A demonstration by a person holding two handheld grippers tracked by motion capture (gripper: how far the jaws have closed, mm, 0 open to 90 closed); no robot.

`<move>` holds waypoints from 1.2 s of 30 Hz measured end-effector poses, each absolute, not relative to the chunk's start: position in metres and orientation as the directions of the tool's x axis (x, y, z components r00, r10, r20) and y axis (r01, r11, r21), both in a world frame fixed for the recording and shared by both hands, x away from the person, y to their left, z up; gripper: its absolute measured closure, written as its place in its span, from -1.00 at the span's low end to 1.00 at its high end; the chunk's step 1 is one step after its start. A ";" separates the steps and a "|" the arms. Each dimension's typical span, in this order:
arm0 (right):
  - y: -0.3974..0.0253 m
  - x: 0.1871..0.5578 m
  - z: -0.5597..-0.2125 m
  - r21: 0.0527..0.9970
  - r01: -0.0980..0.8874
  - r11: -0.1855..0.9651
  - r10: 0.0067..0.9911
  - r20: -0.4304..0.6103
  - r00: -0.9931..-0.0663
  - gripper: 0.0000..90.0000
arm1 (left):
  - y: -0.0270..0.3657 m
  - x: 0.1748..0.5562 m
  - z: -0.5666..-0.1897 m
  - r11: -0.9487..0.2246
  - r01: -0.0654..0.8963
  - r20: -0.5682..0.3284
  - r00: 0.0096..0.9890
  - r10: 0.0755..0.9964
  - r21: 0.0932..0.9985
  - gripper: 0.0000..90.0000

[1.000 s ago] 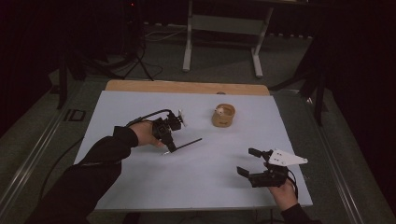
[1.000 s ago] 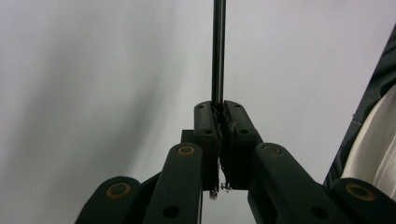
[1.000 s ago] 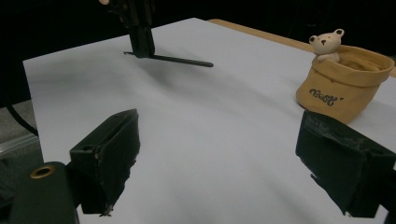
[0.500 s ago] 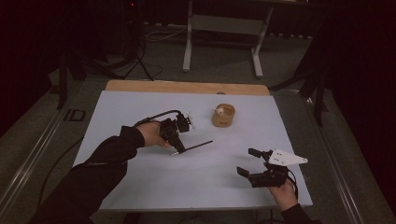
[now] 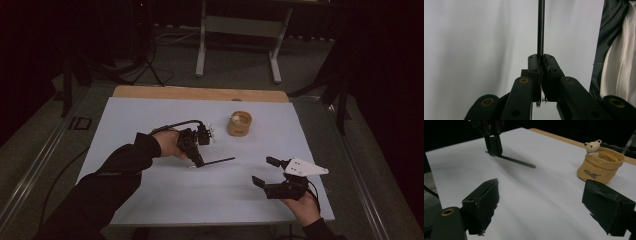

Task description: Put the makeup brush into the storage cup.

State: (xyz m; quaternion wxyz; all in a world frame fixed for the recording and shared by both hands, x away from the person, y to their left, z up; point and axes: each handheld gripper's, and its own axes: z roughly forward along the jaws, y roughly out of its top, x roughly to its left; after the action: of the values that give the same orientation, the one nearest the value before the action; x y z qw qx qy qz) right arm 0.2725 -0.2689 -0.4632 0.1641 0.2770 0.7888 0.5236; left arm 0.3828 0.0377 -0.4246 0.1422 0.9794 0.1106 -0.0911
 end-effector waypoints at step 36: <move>-0.190 0.251 -0.461 0.449 -0.210 0.869 0.184 -0.685 -0.704 0.29 | 0.006 0.382 -0.426 -0.949 0.220 -0.238 0.957 0.165 0.224 0.89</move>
State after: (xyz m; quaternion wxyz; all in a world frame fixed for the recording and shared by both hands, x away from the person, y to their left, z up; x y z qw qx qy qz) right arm 0.2515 -0.1899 -0.4607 0.3843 -0.0071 0.8869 0.2561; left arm 0.3821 0.0057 -0.4258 0.1252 0.9813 0.0980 -0.1089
